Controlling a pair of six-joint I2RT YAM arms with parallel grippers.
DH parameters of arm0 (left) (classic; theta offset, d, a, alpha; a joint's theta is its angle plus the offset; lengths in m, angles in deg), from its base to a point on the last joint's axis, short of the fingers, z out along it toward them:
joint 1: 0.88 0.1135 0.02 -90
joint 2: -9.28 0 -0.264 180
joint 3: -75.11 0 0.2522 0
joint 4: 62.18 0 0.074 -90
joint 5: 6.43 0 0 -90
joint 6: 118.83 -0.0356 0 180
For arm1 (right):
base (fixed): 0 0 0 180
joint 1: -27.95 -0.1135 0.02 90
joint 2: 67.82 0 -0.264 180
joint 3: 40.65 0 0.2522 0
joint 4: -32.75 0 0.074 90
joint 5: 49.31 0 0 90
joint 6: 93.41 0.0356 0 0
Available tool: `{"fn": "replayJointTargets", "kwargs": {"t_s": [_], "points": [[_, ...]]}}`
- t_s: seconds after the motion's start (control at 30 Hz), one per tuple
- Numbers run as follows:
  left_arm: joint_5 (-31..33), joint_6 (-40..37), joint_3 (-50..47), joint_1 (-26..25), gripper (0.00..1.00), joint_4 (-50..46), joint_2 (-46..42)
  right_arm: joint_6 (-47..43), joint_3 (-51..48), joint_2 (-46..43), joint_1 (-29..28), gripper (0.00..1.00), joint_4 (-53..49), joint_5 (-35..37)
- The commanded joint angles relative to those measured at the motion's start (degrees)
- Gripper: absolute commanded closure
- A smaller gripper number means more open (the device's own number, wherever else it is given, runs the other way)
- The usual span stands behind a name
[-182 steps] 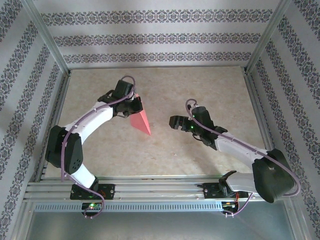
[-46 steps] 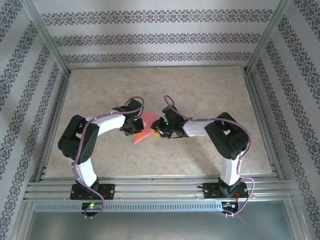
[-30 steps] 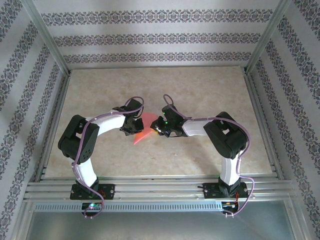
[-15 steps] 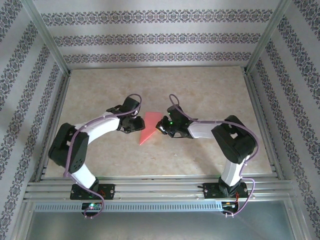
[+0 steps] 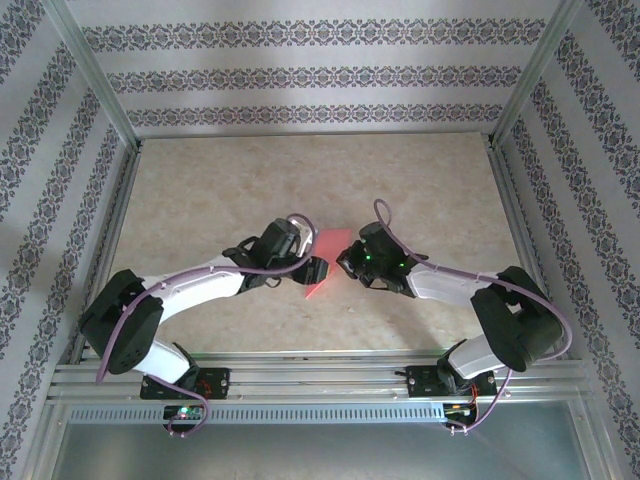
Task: Fold a paper plane with a square sheet of paper (pick it up from the middle)
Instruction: Fold the wing for the fifth time at the center of the table.
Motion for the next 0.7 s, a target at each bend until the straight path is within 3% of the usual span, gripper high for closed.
{"fn": "replayJointTargets", "kwargs": {"t_s": [0.0, 0.33, 0.67], "points": [[2.39, -10.03, -1.31, -1.73, 0.37, 7.45, 1.38, 5.59, -2.13, -2.87, 1.18, 0.99, -1.26, 2.45], [3.50, -26.68, -3.23, -5.74, 0.36, 13.41, 4.86, 9.01, -2.75, -5.46, 3.21, 0.98, -2.36, 0.45], [10.69, -33.52, -3.14, -8.42, 0.44, 17.62, 10.04, 11.28, -2.92, -5.84, 4.18, 0.97, -2.62, -1.29]]}}
